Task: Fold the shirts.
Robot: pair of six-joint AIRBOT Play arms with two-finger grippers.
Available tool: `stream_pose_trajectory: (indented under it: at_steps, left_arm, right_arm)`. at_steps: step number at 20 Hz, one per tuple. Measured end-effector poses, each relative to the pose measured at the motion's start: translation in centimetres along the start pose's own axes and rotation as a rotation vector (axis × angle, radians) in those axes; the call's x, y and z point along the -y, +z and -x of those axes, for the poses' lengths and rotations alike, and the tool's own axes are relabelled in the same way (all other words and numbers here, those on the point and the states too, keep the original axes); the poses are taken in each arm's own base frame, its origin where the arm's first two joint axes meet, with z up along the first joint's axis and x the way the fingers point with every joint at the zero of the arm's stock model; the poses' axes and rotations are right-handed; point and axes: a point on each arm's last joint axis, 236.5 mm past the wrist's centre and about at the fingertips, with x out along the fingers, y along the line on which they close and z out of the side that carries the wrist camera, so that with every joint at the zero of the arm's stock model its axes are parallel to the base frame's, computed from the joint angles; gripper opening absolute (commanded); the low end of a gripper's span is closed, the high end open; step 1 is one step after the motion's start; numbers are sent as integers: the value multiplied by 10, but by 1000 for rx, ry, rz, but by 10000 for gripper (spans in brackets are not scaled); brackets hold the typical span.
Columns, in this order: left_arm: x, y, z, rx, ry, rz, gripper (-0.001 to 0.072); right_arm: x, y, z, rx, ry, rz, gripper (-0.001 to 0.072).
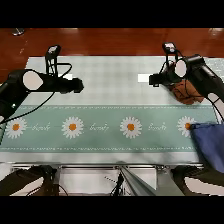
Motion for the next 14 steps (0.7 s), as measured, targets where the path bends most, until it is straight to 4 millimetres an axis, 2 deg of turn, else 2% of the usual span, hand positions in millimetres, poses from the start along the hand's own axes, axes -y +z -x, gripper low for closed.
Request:
stream_pose_trajectory:
  at_steps: [2,5,7,9,11,14]
  left_arm:
    - [-4,18,-3,73,13,-25,702]
    - [-14,38,-5,152,37,-47,702]
    - [-20,45,-5,179,48,-47,702]
    - [-24,49,-7,190,57,-48,702]
    - [-27,48,-9,187,63,-47,701]
    - [-31,44,-13,166,70,-46,701]
  right_arm:
    - [31,21,-1,82,-101,39,629]
    - [107,38,3,151,-254,-49,628]
    - [165,38,6,176,-324,-182,627]
    - [213,30,4,189,-348,-329,627]
    - [248,20,-5,188,-335,-468,626]
    - [281,17,-24,181,-294,-585,626]
